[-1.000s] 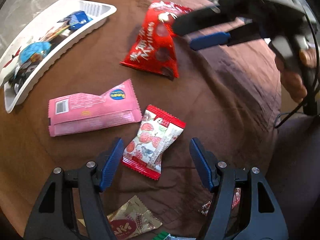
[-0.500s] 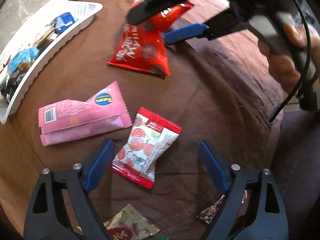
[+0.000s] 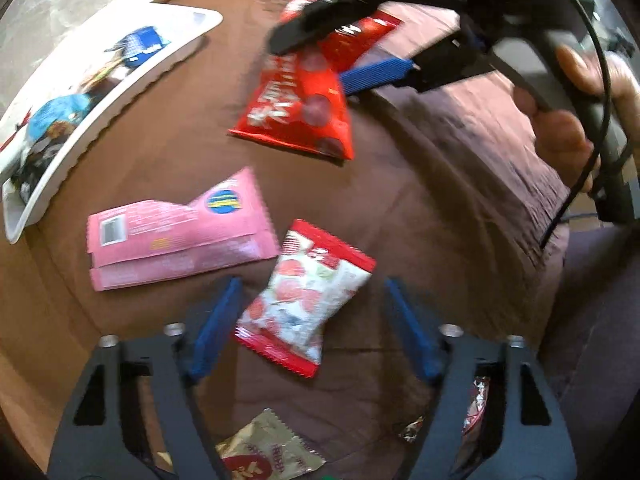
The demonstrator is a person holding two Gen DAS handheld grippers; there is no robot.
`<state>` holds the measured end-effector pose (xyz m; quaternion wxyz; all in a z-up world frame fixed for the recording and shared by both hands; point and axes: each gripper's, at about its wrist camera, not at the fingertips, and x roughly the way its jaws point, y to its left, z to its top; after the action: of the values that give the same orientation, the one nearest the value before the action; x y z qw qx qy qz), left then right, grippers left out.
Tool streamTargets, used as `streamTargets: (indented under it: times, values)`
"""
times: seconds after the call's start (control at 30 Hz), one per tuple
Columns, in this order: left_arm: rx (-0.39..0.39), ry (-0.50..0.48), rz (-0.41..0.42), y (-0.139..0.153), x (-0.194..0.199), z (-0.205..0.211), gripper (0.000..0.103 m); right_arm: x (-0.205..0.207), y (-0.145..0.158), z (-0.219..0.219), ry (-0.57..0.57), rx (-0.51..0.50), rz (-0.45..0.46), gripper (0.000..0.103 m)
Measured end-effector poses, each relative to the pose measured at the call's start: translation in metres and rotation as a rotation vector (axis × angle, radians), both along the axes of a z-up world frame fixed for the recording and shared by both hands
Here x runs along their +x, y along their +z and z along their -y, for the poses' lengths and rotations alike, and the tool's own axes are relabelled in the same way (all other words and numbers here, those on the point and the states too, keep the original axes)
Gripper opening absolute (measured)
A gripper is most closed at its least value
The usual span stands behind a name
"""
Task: Organize snacks
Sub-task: 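Grasp the red Mylikes bag with the right tool while the left tool grasps the strawberry candy, then carry the red bag and candy into the tray and open both tools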
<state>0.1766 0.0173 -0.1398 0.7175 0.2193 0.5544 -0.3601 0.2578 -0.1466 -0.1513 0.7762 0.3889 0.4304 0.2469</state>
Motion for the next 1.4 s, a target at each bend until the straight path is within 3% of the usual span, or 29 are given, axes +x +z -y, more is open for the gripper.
streamTargets:
  times: [0.07, 0.13, 0.2, 0.27, 0.4, 0.53, 0.93, 1.4]
  values:
    - [-0.019, 0.039, -0.008, 0.004, 0.008, -0.008, 0.038, 0.000, 0.000, 0.000, -0.001, 0.003, 0.000, 0.071]
    - [-0.043, 0.063, -0.036, 0.006, 0.015, -0.014, 0.033, 0.001, 0.000, 0.000, -0.002, 0.001, 0.000, 0.070]
    - [-0.060, 0.072, -0.044, 0.008, 0.018, -0.016, 0.033, 0.001, 0.000, -0.001, -0.001, -0.001, 0.001, 0.068]
    - [-0.071, 0.068, -0.052, 0.010, 0.018, -0.017, 0.032, 0.001, -0.001, 0.000, 0.001, 0.002, 0.007, 0.057]
    - [-0.105, 0.087, -0.085, 0.011, 0.020, -0.022, 0.031, 0.001, 0.001, 0.001, -0.001, -0.026, 0.025, 0.050]
    - [-0.142, 0.099, -0.111, 0.014, 0.026, -0.041, 0.030, 0.001, -0.004, 0.004, 0.005, 0.012, 0.015, 0.045]
    - [-0.242, 0.185, -0.146, 0.029, 0.025, -0.067, 0.030, -0.005, 0.004, 0.017, 0.017, 0.119, 0.014, 0.044]
    - [-0.369, 0.346, -0.089, 0.070, 0.092, -0.111, 0.030, 0.021, 0.033, 0.015, 0.047, 0.174, 0.042, 0.044]
